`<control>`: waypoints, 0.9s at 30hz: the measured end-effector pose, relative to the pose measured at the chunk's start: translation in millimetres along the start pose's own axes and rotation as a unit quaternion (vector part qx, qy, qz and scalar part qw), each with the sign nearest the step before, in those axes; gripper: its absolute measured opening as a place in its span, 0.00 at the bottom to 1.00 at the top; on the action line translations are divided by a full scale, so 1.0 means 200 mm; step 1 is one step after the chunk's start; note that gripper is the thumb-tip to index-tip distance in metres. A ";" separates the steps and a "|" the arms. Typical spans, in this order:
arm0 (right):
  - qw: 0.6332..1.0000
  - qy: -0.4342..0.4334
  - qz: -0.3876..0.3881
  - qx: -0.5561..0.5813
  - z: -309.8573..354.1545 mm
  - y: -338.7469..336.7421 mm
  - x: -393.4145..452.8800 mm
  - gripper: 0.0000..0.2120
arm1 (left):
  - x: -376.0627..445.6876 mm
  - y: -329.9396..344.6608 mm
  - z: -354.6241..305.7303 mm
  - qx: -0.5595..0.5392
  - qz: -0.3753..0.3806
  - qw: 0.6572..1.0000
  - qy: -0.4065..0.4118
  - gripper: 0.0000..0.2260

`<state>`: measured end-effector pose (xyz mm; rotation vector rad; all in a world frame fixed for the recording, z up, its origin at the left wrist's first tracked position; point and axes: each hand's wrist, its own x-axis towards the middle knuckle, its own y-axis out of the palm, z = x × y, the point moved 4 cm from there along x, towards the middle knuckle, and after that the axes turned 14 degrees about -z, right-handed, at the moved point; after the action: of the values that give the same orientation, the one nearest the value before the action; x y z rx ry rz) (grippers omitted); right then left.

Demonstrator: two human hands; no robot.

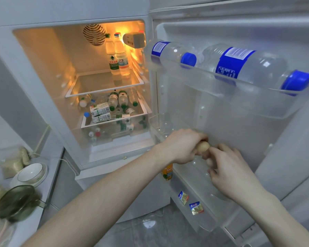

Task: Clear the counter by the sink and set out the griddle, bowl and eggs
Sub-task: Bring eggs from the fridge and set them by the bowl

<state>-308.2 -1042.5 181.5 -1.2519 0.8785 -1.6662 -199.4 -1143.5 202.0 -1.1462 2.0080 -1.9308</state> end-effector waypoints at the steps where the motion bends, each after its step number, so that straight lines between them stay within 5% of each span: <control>1: 1.000 0.001 0.001 -0.001 0.00 0.00 0.00 0.17 | -0.01 -0.01 0.01 -0.013 -0.013 1.000 -0.008 0.17; 9: 1.000 -0.002 -0.012 -0.004 0.00 0.00 0.01 0.21 | -0.24 -0.15 0.06 -0.172 -0.134 0.967 -0.136 0.15; 22: 0.999 0.021 0.037 -0.021 0.04 0.01 0.03 0.17 | -0.66 -0.40 0.18 -0.267 -0.163 0.907 -0.282 0.15; 27: 0.995 0.043 -0.069 0.053 0.12 -0.12 0.01 0.11 | -0.85 -0.48 0.17 -0.287 -0.190 0.886 -0.310 0.15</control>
<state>-289.7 -1037.2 209.4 -1.1976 0.7586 -1.8633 -18.6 -1061.0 214.9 -2.0920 2.0956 -0.8342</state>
